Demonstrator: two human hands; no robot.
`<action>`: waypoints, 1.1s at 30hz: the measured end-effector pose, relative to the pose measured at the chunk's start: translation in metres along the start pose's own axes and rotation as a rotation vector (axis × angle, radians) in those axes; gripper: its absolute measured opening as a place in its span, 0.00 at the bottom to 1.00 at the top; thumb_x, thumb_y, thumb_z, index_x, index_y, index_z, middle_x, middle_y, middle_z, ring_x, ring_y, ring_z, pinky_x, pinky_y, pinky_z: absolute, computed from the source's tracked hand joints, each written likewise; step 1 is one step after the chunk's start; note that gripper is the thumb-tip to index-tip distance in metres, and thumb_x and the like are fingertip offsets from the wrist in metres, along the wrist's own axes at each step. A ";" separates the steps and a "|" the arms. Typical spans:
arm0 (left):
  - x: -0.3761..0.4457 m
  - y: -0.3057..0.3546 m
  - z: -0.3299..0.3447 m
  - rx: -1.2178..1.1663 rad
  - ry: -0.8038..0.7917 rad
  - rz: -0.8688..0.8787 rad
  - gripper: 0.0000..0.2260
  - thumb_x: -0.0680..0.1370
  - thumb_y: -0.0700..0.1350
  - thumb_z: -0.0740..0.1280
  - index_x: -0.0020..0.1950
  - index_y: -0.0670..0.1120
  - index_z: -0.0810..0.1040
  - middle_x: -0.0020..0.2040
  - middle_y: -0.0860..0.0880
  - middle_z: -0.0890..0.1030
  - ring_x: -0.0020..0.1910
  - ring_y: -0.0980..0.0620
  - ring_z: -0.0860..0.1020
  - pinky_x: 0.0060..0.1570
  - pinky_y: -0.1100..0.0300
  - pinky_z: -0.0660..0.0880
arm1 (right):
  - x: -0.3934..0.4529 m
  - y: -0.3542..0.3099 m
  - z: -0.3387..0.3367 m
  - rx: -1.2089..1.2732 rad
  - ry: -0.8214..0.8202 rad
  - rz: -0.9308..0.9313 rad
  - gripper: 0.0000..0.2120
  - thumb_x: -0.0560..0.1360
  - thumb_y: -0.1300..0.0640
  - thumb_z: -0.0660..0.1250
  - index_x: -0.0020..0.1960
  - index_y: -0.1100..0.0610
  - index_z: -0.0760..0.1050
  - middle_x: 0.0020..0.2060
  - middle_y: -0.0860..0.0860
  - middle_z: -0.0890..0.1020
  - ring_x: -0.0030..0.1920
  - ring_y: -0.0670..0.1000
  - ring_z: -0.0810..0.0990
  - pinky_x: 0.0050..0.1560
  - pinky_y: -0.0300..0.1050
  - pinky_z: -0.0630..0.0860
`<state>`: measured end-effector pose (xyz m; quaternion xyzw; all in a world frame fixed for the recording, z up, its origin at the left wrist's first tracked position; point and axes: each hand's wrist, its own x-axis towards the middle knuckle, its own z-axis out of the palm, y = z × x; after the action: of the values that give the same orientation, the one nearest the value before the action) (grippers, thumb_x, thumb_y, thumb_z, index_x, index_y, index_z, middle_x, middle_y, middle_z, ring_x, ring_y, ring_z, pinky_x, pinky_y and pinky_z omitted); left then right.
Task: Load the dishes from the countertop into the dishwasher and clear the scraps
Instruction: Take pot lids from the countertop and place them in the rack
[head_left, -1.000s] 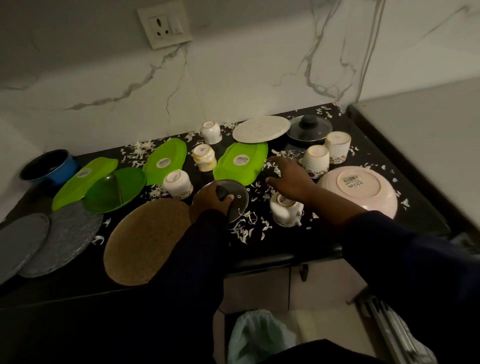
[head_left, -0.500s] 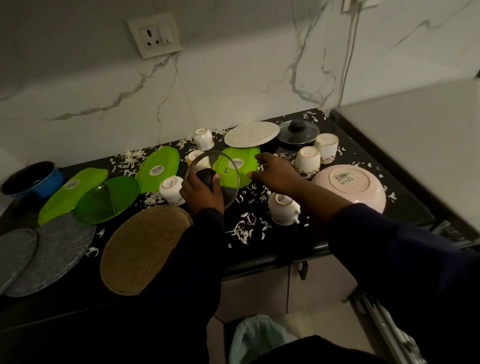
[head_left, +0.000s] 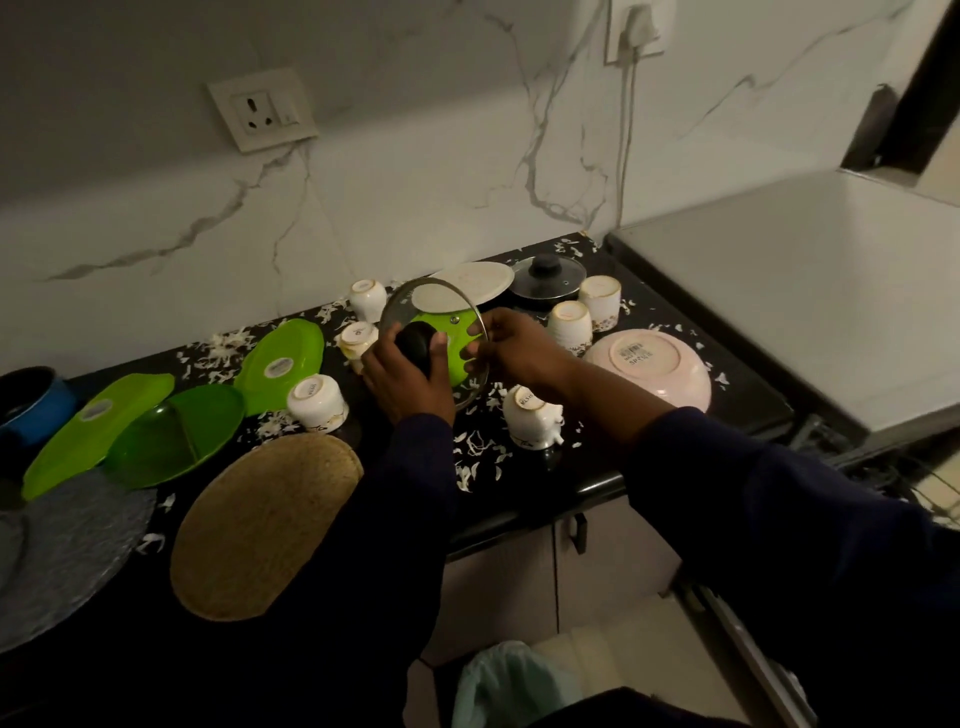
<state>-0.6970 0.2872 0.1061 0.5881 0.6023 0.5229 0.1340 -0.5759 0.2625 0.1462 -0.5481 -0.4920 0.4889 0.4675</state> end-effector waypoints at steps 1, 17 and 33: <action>-0.001 0.004 0.001 -0.011 -0.011 0.017 0.25 0.74 0.56 0.65 0.64 0.40 0.70 0.63 0.38 0.70 0.62 0.40 0.69 0.63 0.50 0.65 | -0.004 -0.003 -0.004 0.006 0.015 -0.012 0.07 0.76 0.68 0.63 0.45 0.56 0.70 0.36 0.52 0.79 0.36 0.49 0.79 0.41 0.43 0.75; -0.069 0.116 0.110 -0.424 -0.202 0.315 0.21 0.76 0.52 0.59 0.55 0.35 0.76 0.52 0.35 0.76 0.49 0.37 0.77 0.53 0.49 0.75 | -0.115 -0.014 -0.189 -0.104 0.212 0.088 0.04 0.78 0.65 0.60 0.48 0.60 0.73 0.36 0.54 0.78 0.35 0.49 0.77 0.39 0.40 0.73; -0.374 0.282 0.324 -0.405 -0.908 0.497 0.10 0.76 0.43 0.61 0.52 0.40 0.77 0.51 0.42 0.76 0.46 0.47 0.77 0.48 0.59 0.73 | -0.341 0.148 -0.510 -0.152 0.332 0.670 0.06 0.79 0.62 0.61 0.43 0.56 0.72 0.37 0.54 0.79 0.36 0.50 0.78 0.36 0.40 0.71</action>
<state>-0.1832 0.0554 0.0236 0.8413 0.2147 0.3380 0.3632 -0.0683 -0.1054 0.0679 -0.7835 -0.2379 0.4811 0.3132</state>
